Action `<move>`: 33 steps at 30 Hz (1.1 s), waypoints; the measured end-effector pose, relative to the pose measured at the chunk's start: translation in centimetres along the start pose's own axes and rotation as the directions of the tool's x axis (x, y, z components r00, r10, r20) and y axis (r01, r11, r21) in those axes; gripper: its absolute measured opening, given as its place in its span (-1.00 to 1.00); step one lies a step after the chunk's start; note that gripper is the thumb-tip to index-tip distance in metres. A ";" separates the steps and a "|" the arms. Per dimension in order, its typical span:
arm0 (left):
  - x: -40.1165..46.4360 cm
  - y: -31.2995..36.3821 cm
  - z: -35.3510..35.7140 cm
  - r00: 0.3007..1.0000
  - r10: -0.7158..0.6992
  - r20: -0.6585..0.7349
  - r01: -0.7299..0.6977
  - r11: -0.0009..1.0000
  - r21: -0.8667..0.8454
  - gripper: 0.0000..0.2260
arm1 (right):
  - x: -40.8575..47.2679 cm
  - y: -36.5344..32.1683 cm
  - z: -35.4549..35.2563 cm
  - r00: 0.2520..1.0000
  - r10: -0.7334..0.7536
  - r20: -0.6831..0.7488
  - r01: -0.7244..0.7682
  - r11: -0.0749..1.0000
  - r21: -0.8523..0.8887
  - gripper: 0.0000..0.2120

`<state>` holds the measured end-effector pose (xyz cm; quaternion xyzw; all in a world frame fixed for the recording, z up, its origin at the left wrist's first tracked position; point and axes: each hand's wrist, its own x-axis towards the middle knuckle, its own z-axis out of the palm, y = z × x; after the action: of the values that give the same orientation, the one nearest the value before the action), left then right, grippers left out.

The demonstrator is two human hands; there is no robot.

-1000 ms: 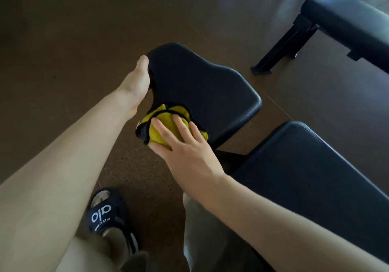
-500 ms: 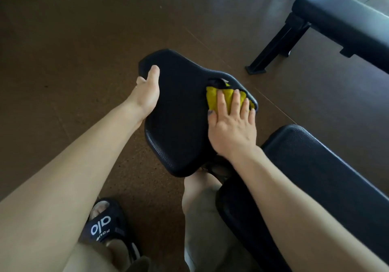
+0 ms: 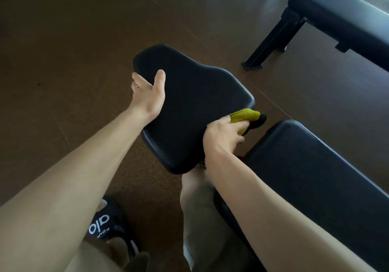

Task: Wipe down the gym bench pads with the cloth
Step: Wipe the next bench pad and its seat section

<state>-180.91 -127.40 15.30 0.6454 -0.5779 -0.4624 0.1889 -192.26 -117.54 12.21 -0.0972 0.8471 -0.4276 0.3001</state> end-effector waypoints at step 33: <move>3.8 -3.3 -2.1 0.982 -0.053 0.181 0.139 0.850 -0.508 0.06 | -2.4 -0.7 2.9 0.388 -0.748 0.539 0.912 0.228 -0.340 -0.46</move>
<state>-177.63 -130.70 12.32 0.5596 -0.4121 -0.6600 0.2852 -188.67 -118.90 12.41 -0.6802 0.6960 -0.2143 0.0835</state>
